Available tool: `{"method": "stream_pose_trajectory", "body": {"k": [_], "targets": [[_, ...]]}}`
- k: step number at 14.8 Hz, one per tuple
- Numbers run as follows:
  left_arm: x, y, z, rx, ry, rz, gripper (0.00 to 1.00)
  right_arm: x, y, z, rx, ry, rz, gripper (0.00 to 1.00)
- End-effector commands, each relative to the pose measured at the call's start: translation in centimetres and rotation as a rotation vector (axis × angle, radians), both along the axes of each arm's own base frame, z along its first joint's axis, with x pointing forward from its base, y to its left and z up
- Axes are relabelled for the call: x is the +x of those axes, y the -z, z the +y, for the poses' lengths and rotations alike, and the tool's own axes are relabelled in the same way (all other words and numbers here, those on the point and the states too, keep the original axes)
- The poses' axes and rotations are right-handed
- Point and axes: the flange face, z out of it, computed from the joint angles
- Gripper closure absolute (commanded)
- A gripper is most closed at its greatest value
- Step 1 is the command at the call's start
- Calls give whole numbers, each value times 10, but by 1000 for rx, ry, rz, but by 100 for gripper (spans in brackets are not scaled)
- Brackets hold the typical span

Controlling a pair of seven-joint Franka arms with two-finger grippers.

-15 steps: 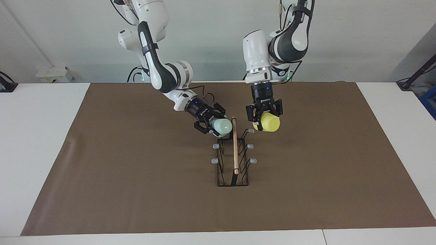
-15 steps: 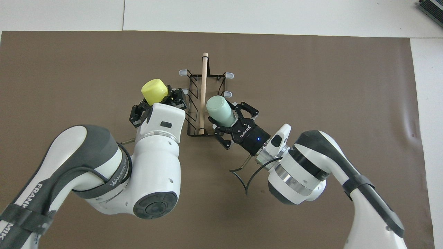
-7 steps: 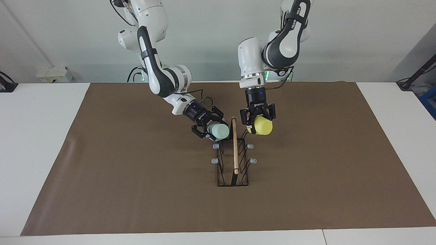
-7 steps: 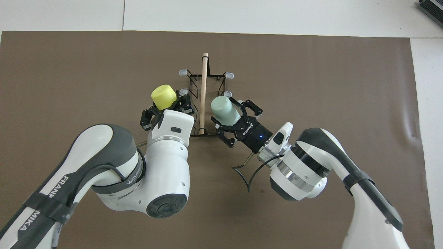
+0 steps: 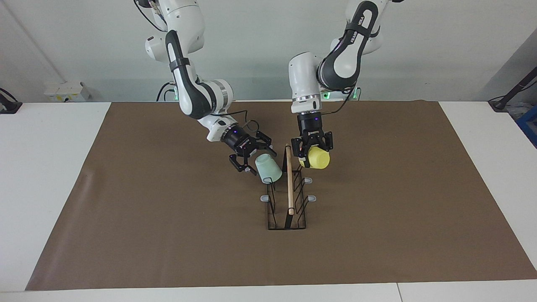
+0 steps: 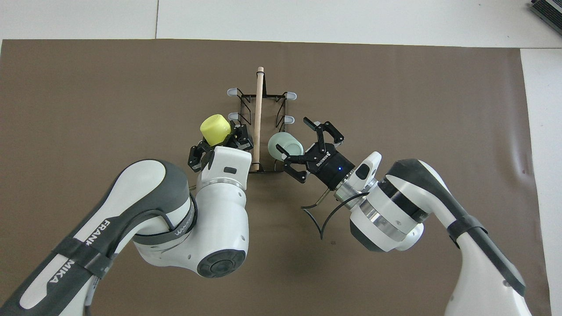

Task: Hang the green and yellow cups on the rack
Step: 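Open the right gripper and withdraw it while the left gripper lowers the yellow cup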

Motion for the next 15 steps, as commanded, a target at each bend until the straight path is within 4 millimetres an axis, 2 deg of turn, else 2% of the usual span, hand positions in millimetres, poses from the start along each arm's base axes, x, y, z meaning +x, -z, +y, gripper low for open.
{"method": "stream_pose_trajectory", "body": {"k": [1,5,6,9,10,11,15], "targets": [[-10,16,-4,0,-6,-11,100,-4,-21,-10,-37,88,-42,0],[-18,22,-9,4,-3,-4,100,2,-53,-53,-180,88,-75,0],[-19,23,-9,-12,-16,-5,97,1,-59,-59,-217,86,-75,0],[-20,23,-10,-24,-24,-6,49,6,-72,-90,-342,90,-93,0],[-22,23,-13,-24,-18,-6,41,13,-74,-107,-382,89,-112,0],[-24,24,-15,-24,-13,-5,39,20,-76,-126,-429,83,-137,0],[-23,24,-14,-18,-20,-6,23,43,-83,-176,-532,27,-170,0]]}}
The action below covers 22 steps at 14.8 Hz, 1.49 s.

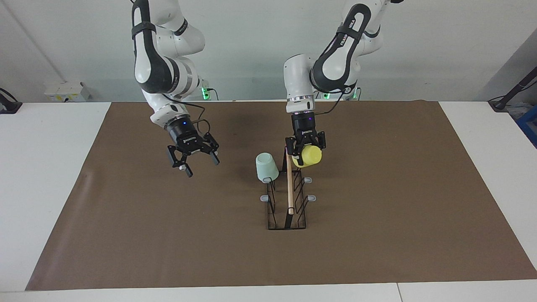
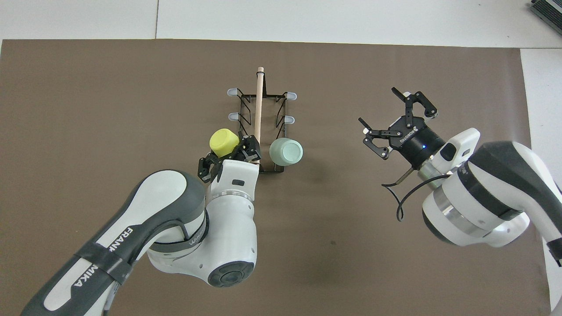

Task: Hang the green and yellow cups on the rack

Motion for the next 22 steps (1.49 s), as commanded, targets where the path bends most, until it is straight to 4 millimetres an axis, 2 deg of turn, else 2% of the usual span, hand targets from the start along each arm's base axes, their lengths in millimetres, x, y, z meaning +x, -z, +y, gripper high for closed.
{"method": "stream_pose_trajectory", "body": {"k": [1,2,3,6,9,12,15,18,22], "targets": [[-5,4,-4,12,-8,-13,20,16,-5,-33,-91,-66,-28,0],[-5,4,-4,13,-9,-15,13,22,-9,-48,-110,-88,-23,0],[-5,4,-4,13,-9,-14,0,27,-12,-62,-128,-119,-13,0],[-5,4,-4,13,-11,-15,0,40,-22,-108,-161,-175,86,0],[-6,2,-7,18,-7,-18,0,41,-26,-129,-202,-166,198,0],[-3,2,-14,11,11,-8,0,41,-33,-136,-223,-123,303,0],[6,-7,-9,40,25,-18,0,39,-53,-135,-304,-78,395,0],[21,-10,10,93,24,-20,0,36,-69,-132,-387,8,492,0],[34,-8,30,163,42,-5,0,33,-79,-120,-486,145,606,0]]}}
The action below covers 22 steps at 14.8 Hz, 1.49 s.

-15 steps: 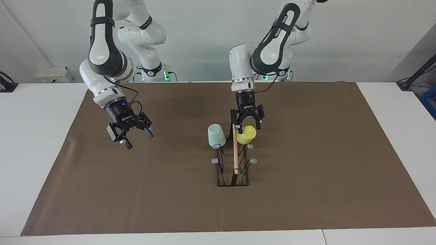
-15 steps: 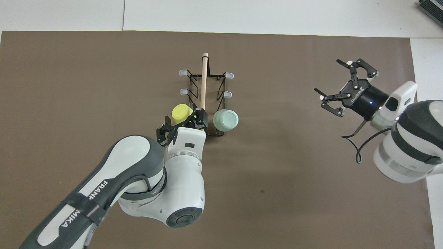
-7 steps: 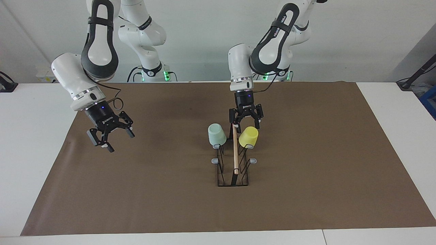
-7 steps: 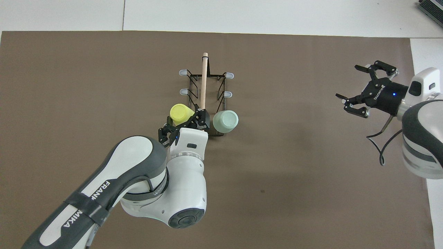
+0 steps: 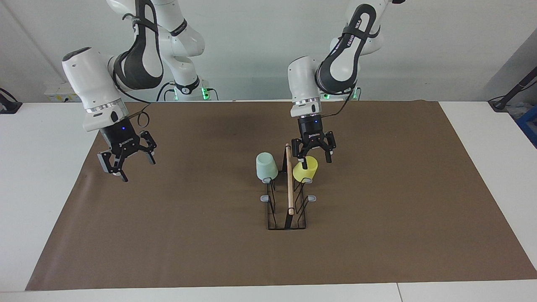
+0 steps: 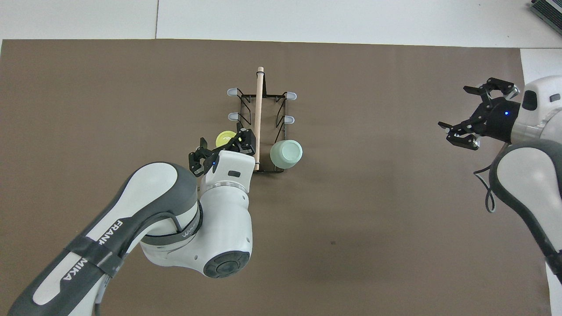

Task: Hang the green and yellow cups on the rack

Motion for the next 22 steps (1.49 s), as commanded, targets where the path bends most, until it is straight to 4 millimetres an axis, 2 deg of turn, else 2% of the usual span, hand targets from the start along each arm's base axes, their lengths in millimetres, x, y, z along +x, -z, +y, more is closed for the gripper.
{"method": "stream_pose_trajectory", "body": {"k": [1,3,4,6,8,11,12,16,18,22], "targets": [[11,-2,11,61,20,0,0,-7,-15,8,-66,101,57,0],[25,-12,22,37,13,-12,0,-6,-31,16,-117,200,106,0],[29,-18,22,20,18,-20,0,-6,-41,22,-126,258,132,0],[45,-27,35,10,8,-32,0,-8,-54,34,-106,394,195,0],[58,-39,45,16,14,-31,1,-11,-66,37,-95,530,242,0],[82,-55,63,45,35,29,1,-16,-92,49,-37,762,301,0],[89,-58,75,67,42,52,1,-19,-100,55,-28,811,317,0],[110,-66,115,138,89,146,0,-32,-139,51,51,967,433,0],[119,-73,133,151,106,178,0,-39,-148,46,95,996,505,0],[135,-94,162,143,147,235,0,-44,-162,39,46,1004,547,0]]}}
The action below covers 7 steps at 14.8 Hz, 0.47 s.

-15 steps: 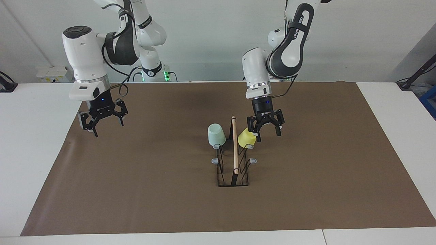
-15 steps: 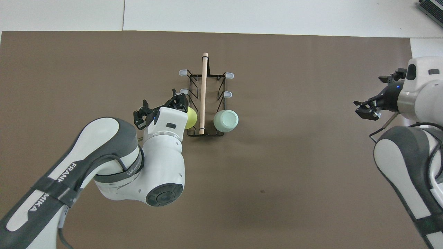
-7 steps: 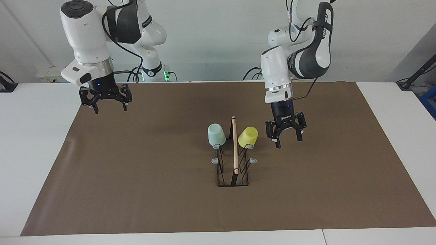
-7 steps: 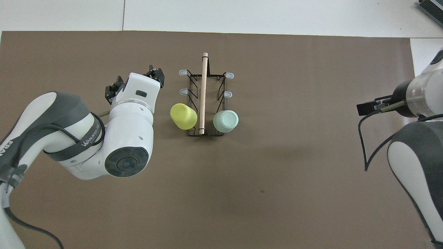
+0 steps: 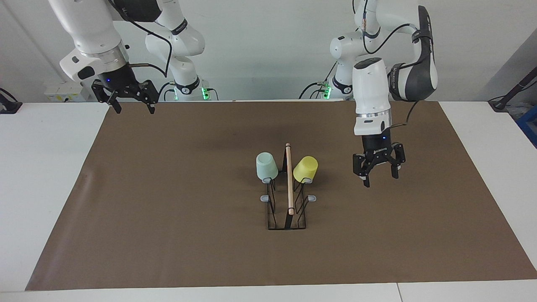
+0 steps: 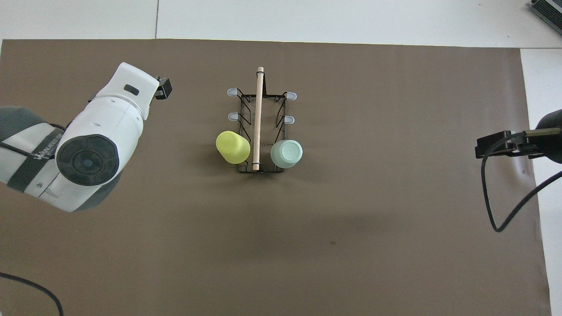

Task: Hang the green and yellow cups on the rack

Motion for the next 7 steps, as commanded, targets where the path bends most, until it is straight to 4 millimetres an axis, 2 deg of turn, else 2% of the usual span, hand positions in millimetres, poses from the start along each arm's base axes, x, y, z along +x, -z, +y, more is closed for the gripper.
{"method": "stream_pose_trajectory", "body": {"k": [1,4,7], "targets": [[13,-17,15,1,42,36,0,2,-4,-3,11,14,27,0],[20,-37,35,9,80,121,0,-3,5,-1,25,15,47,0],[23,-74,66,-11,158,238,0,-3,6,-2,24,14,52,0]]}}
